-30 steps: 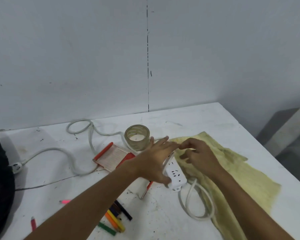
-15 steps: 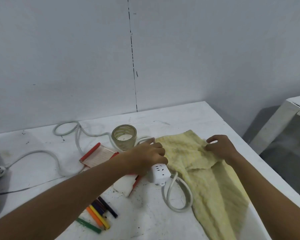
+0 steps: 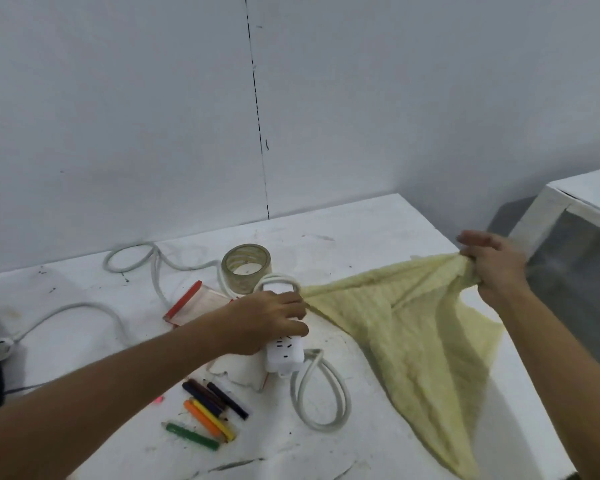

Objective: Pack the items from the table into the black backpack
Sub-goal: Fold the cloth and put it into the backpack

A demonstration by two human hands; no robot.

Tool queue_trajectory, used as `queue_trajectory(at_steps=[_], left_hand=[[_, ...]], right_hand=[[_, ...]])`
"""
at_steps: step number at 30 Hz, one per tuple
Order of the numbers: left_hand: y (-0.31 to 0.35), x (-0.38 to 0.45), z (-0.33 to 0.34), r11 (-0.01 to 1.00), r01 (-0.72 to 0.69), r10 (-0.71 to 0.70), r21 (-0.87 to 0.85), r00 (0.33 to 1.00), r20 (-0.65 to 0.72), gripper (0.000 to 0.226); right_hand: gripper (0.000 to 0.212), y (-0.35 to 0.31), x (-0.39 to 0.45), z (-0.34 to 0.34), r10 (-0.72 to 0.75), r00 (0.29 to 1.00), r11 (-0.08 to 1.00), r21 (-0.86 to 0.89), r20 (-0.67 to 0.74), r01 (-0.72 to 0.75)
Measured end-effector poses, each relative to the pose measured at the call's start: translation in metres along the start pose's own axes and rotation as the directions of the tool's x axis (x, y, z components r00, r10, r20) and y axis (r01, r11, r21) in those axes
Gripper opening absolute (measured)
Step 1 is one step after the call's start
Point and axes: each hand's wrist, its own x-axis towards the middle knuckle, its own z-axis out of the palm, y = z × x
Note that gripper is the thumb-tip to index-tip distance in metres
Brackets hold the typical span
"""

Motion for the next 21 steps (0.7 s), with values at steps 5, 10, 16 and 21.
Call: queue_trajectory(at_steps=[5,10,16,21], left_hand=[[-0.001,-0.009,-0.001,0.999,-0.02,0.02,0.039,1.0,-0.021,0.032],[0.006,0.008,-0.022,0.992,0.116,-0.127,0.059,0.962,0.24,0.06],[-0.011,0.064,-0.066,0.725,0.598,-0.401,-0.342,0.77,0.497,0.044],[-0.013,0.156,-0.008,0.489,0.675,-0.699,-0.552,0.682,0.214,0.027]], right_hand=[[0.027,0.008,0.032,-0.035,0.0,0.999,0.97,-0.245,0.038,0.01],[0.008,0.005,0.08,-0.036,0.177,0.905,0.187,-0.916,0.388,0.356],[0.015,0.004,0.114,-0.016,0.25,0.72,0.329,-0.757,0.647,0.565],[0.012,0.018,0.111,-0.004,0.371,0.504,0.366,-0.622,0.779,0.692]])
